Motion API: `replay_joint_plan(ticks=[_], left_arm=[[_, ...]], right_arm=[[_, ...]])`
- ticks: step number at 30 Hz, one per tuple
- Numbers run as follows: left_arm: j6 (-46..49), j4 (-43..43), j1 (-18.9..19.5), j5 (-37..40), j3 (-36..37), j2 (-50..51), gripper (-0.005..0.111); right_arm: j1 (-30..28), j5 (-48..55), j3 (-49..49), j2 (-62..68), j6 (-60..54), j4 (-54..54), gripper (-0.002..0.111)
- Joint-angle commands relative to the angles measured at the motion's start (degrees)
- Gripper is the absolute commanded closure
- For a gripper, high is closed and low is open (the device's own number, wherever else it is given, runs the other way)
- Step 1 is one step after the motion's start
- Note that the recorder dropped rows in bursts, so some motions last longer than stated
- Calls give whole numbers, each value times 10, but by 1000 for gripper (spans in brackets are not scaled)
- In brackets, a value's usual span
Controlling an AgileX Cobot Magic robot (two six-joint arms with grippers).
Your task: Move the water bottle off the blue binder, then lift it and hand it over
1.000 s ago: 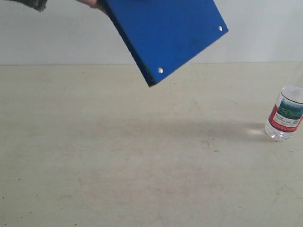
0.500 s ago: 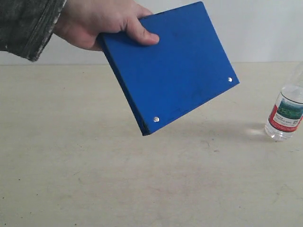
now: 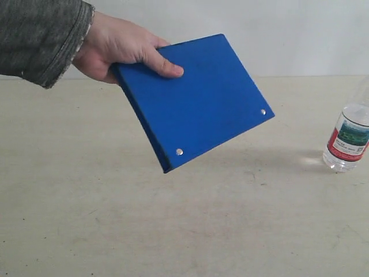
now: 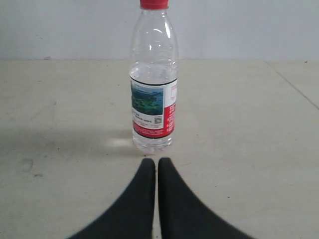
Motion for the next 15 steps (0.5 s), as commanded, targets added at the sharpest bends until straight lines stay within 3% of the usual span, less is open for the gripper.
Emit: replay_joint_plan(ticks=[1, 5, 15], left_arm=[[-6, -3, -1, -3, 2, -3, 102], [-6, -3, -1, -3, 2, -3, 102], [-6, -3, -1, -3, 2, -3, 102]], right_arm=[[44, -7, 0, -2, 119, -106, 109], [78, -12, 0, -2, 179, -179, 109], [124, -6, 0, -2, 179, -163, 109]])
